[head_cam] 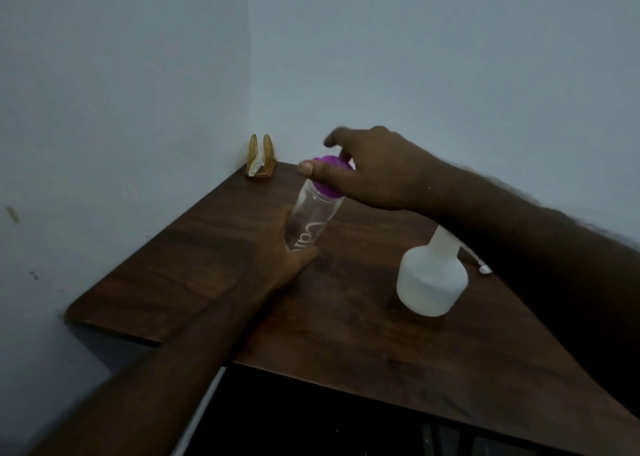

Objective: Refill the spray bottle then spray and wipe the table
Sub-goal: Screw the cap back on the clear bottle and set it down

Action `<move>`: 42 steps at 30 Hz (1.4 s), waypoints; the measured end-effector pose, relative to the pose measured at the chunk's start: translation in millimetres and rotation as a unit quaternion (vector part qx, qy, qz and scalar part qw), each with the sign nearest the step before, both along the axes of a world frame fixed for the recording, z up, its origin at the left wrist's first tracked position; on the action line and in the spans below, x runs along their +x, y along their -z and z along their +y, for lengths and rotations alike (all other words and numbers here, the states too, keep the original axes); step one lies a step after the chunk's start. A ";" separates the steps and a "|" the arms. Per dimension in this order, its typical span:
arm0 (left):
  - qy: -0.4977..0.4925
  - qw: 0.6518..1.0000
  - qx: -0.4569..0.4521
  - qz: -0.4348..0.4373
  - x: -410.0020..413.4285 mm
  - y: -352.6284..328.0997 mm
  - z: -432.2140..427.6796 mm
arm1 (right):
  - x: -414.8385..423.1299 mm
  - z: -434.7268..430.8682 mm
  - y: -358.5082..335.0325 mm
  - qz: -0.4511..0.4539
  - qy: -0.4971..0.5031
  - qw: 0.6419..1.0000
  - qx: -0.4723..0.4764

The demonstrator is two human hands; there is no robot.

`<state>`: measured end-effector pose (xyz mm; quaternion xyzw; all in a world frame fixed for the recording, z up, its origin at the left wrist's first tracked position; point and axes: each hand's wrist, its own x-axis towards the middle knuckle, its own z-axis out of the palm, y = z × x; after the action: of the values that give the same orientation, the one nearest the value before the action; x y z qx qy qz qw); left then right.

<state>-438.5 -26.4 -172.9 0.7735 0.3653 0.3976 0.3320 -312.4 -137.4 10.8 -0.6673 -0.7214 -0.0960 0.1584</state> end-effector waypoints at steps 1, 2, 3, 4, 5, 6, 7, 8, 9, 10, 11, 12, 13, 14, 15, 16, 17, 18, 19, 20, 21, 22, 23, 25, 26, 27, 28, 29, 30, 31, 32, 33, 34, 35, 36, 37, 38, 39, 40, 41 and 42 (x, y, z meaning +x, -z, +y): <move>-0.002 1.000 0.001 -0.002 -1.7 0.4 0.4 | -0.6 -2.2 -2.9 0.017 -0.027 0.999 -0.017; -0.006 1.000 0.003 -0.004 -3.1 0.5 0.2 | -1.3 -4.6 -6.1 0.022 -0.059 0.997 -0.034; -0.011 1.000 0.003 -0.006 -4.5 0.7 0.2 | -2.2 -6.4 -8.6 0.009 -0.086 0.995 -0.047; -0.016 1.000 0.004 -0.008 -5.7 0.6 -0.6 | -3.2 -7.3 -10.1 -0.011 -0.103 0.993 -0.055; -0.021 1.000 0.008 -0.012 -6.2 0.6 -2.0 | -4.1 -7.8 -10.8 -0.028 -0.111 0.992 -0.060; -0.027 0.999 0.014 -0.015 -6.5 0.4 -3.7 | -5.1 -7.8 -11.0 -0.035 -0.113 0.991 -0.064; -0.030 0.999 0.020 -0.019 -6.7 0.6 -4.8 | -6.3 -7.5 -10.8 -0.032 -0.115 0.991 -0.067; -0.029 0.999 0.024 -0.025 -6.4 0.5 -5.5 | -7.7 -7.0 -10.5 -0.025 -0.119 0.990 -0.068; -0.025 0.999 0.028 -0.033 -6.2 0.3 -6.1 | -9.4 -6.5 -10.5 -0.021 -0.122 0.990 -0.068; -0.022 0.998 0.031 -0.040 -6.3 -0.2 -6.8 | -11.1 -5.8 -10.7 -0.020 -0.126 0.990 -0.068; -0.024 0.998 0.032 -0.045 -6.7 -0.1 -7.6 | -12.3 -5.1 -10.8 -0.023 -0.130 0.989 -0.068; -0.026 0.998 0.033 -0.050 -7.0 -0.2 -8.8 | -13.4 -4.3 -10.9 -0.029 -0.134 0.988 -0.070; -0.029 0.997 0.035 -0.056 -7.4 0.3 -9.6 | -14.6 -4.0 -10.7 -0.034 -0.139 0.987 -0.076; -0.031 0.997 0.039 -0.064 -7.8 1.2 -10.4 | -15.9 -4.2 -10.7 -0.036 -0.145 0.985 -0.085; -0.030 0.996 0.043 -0.072 -8.5 3.0 -10.6 | -17.2 -4.8 -10.9 -0.037 -0.153 0.983 -0.094; -0.027 0.996 0.045 -0.079 -9.0 4.1 -10.7 | -18.1 -4.9 -11.5 -0.037 -0.159 0.981 -0.102; -0.023 0.995 0.046 -0.080 -9.3 5.2 -10.6 | -18.1 -4.5 -12.4 -0.039 -0.163 0.980 -0.107; -0.023 0.996 0.046 -0.078 -9.3 5.8 -10.0 | -18.0 -3.3 -13.3 -0.043 -0.162 0.980 -0.108; -0.025 0.996 0.045 -0.075 -9.0 6.9 -9.1 | -18.1 -1.8 -14.1 -0.053 -0.157 0.981 -0.103; -0.027 0.996 0.043 -0.073 -8.7 7.2 -8.6 | -18.5 -0.4 -15.0 -0.070 -0.150 0.982 -0.089; -0.028 0.996 0.042 -0.070 -8.4 7.9 -7.8 | -18.8 1.2 -15.5 -0.093 -0.143 0.983 -0.067; -0.026 0.997 0.037 -0.066 -8.3 7.9 -7.5 | -19.1 3.1 -15.3 -0.115 -0.133 0.984 -0.042; -0.024 0.997 0.029 -0.060 -8.2 8.2 -7.2 | -19.1 4.6 -14.3 -0.129 -0.117 0.984 -0.019; -0.018 0.998 0.032 -0.051 -8.2 8.5 -6.6 | -19.0 7.7 -11.5 -0.127 -0.077 0.989 0.005; -0.017 0.998 0.041 -0.050 -8.3 8.3 -6.6 | -19.1 9.7 -9.8 -0.114 -0.060 0.992 0.008; -0.019 0.998 0.045 -0.048 -8.3 7.9 -6.9 | -19.6 11.4 -7.7 -0.105 -0.045 0.993 0.010; -0.023 0.998 0.045 -0.046 -8.2 7.1 -7.0 | -20.1 13.2 -5.6 -0.103 -0.034 0.994 0.013; -0.026 0.998 0.042 -0.044 -8.1 6.8 -7.2 | -20.7 14.5 -3.5 -0.106 -0.026 0.994 0.016; -0.027 0.998 0.039 -0.043 -7.9 6.6 -7.2 | -21.4 14.8 -2.4 -0.106 -0.023 0.994 0.017; -0.028 0.998 0.038 -0.042 -8.2 6.8 -7.2 | -21.8 14.7 -2.4 -0.099 -0.027 0.995 0.013; -0.030 0.998 0.036 -0.043 -8.6 6.7 -7.5 | -22.5 13.5 -3.6 -0.086 -0.042 0.995 0.001; -0.031 0.998 0.032 -0.045 -9.4 6.7 -7.8 | -23.2 11.5 -6.2 -0.072 -0.065 0.995 -0.020; -0.034 0.998 0.023 -0.048 -9.8 6.3 -8.0 | -23.9 8.9 -10.1 -0.063 -0.093 0.993 -0.047; -0.039 0.998 0.014 -0.050 -10.3 6.6 -8.4 | -24.4 6.3 -14.5 -0.063 -0.119 0.988 -0.074; -0.046 0.998 0.011 -0.051 -10.5 6.7 -8.9 | -24.7 4.2 -18.6 -0.071 -0.139 0.983 -0.098; -0.052 0.997 0.014 -0.052 -10.7 6.6 -9.9 | -24.7 2.5 -21.7 -0.080 -0.153 0.978 -0.116; -0.052 0.997 0.018 -0.054 -10.8 6.3 -10.9 | -24.7 1.4 -23.8 -0.086 -0.160 0.975 -0.131; -0.047 0.997 0.018 -0.058 -10.8 6.4 -11.3 | -24.3 1.1 -25.1 -0.087 -0.164 0.972 -0.143; -0.038 0.997 0.017 -0.062 -10.6 6.4 -11.5 | -24.0 1.1 -26.0 -0.088 -0.167 0.970 -0.152; -0.030 0.997 0.013 -0.065 -10.9 6.3 -12.2 | -23.7 1.4 -27.1 -0.089 -0.169 0.968 -0.160; -0.023 0.998 0.009 -0.065 -11.0 5.6 -13.1 | -23.5 1.6 -28.2 -0.089 -0.172 0.967 -0.165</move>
<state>-449.5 -39.5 -178.5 0.7402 0.3574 0.4575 0.3391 -335.9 -135.8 39.0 -0.5391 -0.8422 -0.0061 -0.0050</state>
